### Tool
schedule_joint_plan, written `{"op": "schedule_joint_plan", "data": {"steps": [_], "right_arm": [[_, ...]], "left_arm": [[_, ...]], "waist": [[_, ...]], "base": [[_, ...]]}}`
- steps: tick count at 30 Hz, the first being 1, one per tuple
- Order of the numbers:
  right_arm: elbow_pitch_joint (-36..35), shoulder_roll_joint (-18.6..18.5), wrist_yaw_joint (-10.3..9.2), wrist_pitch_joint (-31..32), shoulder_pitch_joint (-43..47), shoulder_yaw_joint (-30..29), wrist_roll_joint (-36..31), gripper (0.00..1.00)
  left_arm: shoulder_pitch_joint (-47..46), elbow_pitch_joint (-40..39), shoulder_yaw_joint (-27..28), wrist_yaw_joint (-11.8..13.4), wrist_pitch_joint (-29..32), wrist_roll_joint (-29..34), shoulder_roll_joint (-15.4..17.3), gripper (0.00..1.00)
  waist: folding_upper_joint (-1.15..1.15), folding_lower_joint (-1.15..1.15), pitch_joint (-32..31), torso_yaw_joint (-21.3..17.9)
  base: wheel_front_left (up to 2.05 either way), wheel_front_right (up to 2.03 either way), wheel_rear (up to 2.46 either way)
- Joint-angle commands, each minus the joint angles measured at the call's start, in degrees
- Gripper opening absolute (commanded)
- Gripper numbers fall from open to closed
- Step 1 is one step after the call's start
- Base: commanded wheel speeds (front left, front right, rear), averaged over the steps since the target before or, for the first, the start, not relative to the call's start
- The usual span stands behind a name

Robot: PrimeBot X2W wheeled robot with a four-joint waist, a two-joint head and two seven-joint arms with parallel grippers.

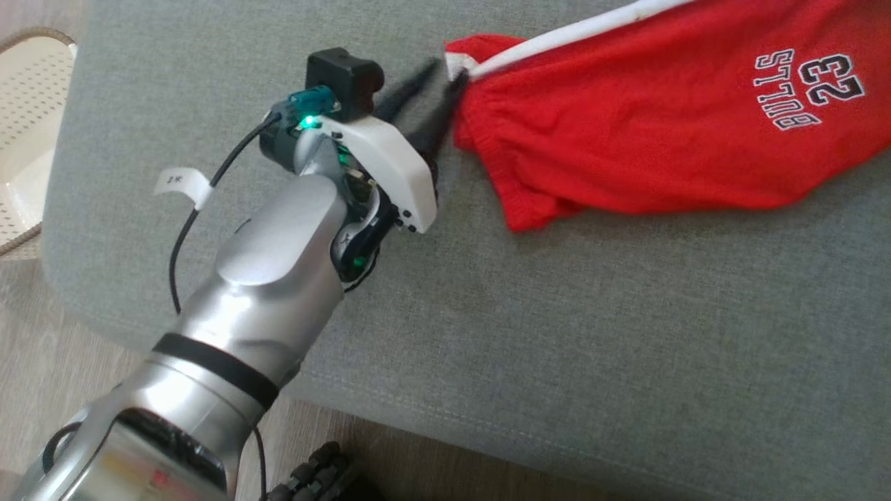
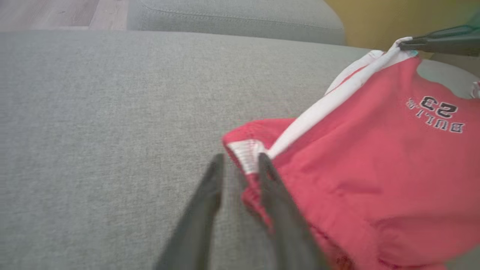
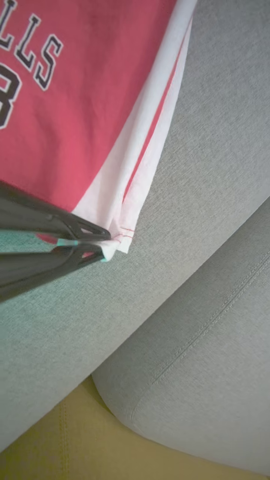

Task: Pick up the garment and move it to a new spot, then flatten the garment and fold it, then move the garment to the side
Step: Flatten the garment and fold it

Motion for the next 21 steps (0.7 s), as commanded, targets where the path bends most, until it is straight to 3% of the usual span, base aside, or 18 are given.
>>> {"op": "schedule_joint_plan", "data": {"steps": [1, 7, 14, 21], "right_arm": [[-0.26, -0.23, -0.05, -0.82, -0.72, -0.45, 0.01, 1.0], [5.35, 2.13, -0.05, -7.55, 0.1, -0.51, 0.27, 1.0], [12.16, 7.12, -0.05, -22.18, 4.46, -4.06, 0.8, 1.0], [16.22, 12.81, -0.05, -31.14, 11.18, -9.8, 2.2, 1.0]], "left_arm": [[-2.11, -0.55, 1.49, -0.01, -0.85, -0.56, 1.23, 1.0], [-2.36, 2.7, 1.67, 0.52, -2.99, -0.32, 0.86, 1.0], [0.64, 3.18, 6.13, 2.25, -4.44, -2.04, 3.19, 1.0], [7.86, -6.61, 16.07, 5.56, -4.64, -1.78, 7.07, 1.0]], "waist": [[0.0, -0.01, 0.01, -0.17], [0.0, -0.01, -1.76, -1.5], [0.0, -0.01, -7.34, -4.51], [0.0, -0.01, -13.72, -8.37]], "base": [[0.0, 0.0, 0.0], [0.0, 0.0, 0.0], [0.0, 0.0, 0.0], [0.0, 0.0, 0.0]]}}
